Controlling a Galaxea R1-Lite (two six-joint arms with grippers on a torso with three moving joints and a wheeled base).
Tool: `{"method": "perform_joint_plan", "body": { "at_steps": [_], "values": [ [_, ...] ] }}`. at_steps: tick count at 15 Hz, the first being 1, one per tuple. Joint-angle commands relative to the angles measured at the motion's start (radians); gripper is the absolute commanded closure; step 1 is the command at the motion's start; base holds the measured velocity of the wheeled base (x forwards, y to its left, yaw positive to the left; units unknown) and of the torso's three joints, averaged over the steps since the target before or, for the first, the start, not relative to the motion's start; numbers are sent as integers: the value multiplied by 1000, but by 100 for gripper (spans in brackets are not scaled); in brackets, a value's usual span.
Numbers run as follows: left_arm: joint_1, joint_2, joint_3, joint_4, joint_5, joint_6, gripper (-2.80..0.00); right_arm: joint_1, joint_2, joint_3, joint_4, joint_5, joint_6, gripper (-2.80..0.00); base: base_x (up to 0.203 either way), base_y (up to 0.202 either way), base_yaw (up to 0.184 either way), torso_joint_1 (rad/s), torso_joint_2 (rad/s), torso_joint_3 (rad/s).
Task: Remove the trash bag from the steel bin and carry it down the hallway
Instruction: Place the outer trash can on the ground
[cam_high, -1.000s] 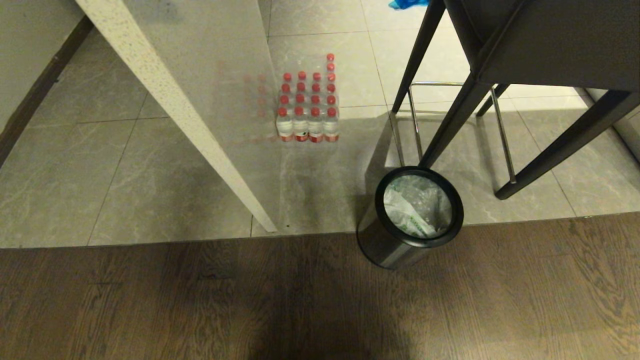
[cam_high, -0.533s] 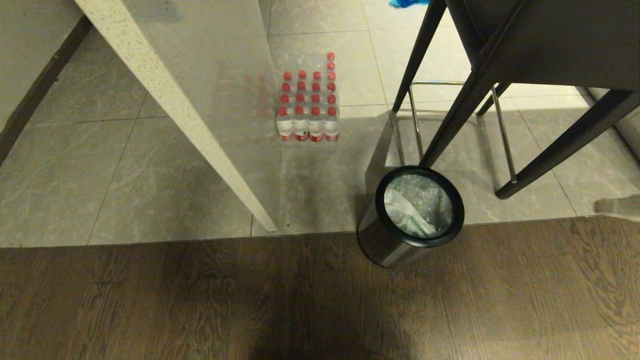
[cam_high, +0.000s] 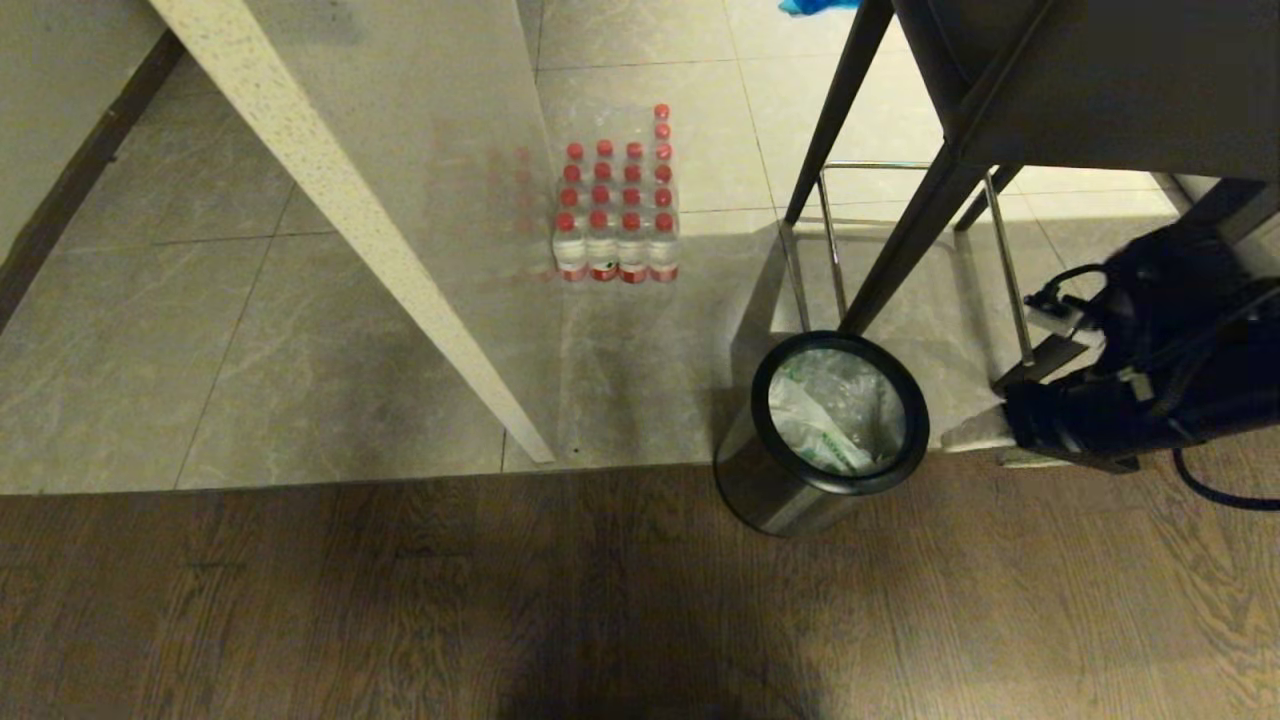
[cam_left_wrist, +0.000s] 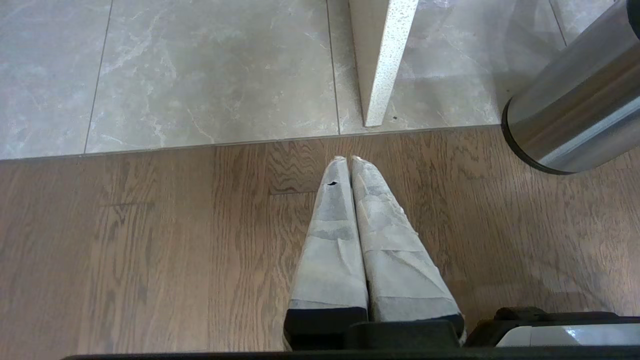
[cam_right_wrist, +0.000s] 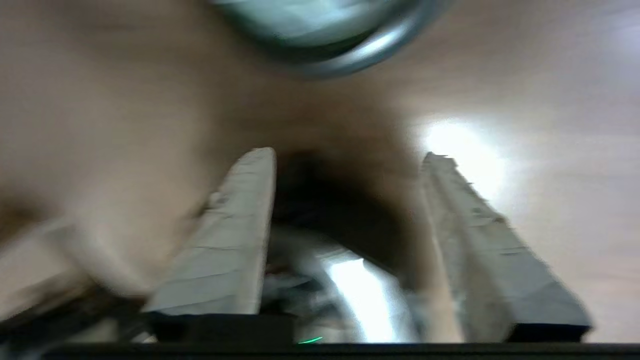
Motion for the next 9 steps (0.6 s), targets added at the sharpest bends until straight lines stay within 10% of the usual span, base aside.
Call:
{"method": "perform_joint_plan", "body": {
  "at_steps": [1,9],
  "values": [
    [-1,0,0,0,0,0,0,-4,155,3,-33,-102,-67,-280,0,0,0,0,0,0],
    [-1,0,0,0,0,-1,0,-4,339,-129,-268,-232,-82,-280,0,0,0,0,0,0]
  ]
}}
